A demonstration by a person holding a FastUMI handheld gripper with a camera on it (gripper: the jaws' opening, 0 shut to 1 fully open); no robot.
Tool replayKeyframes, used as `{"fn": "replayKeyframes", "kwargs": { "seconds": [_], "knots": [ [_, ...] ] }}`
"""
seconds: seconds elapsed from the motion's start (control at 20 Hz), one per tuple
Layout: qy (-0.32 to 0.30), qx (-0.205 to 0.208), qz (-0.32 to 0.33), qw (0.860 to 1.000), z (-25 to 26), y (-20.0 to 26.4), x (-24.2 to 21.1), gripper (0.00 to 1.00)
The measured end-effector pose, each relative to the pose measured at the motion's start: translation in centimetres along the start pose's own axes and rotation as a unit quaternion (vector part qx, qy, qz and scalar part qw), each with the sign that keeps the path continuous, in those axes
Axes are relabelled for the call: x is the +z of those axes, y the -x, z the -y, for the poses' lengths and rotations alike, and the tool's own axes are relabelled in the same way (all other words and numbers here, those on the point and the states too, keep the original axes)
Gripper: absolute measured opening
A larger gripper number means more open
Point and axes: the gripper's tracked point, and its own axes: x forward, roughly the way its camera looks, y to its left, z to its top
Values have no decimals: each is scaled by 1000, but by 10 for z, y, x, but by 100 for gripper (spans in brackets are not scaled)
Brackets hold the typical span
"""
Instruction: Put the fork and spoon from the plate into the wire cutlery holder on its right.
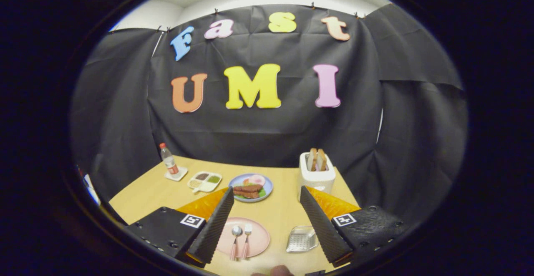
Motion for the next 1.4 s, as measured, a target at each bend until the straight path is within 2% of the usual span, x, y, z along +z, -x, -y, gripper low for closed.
{"fn": "replayKeyframes", "kwargs": {
  "seconds": [0.15,0.35,0.6,0.8,0.85,0.95,1.1,1.4],
  "knots": [
    [22,3,-89,996,-11,-20,-50,96],
    [35,33,-207,977,-32,-39,-127,96],
    [56,11,-278,959,-27,-64,-197,95],
    [66,8,-311,948,-33,-77,-223,93],
    [69,5,-316,946,-34,-79,-227,85],
    [69,1,-327,943,-35,-84,-234,77],
    [70,-17,-343,936,-31,-92,-244,75],
    [47,-31,-382,922,-28,-95,-262,22]
  ]
}}
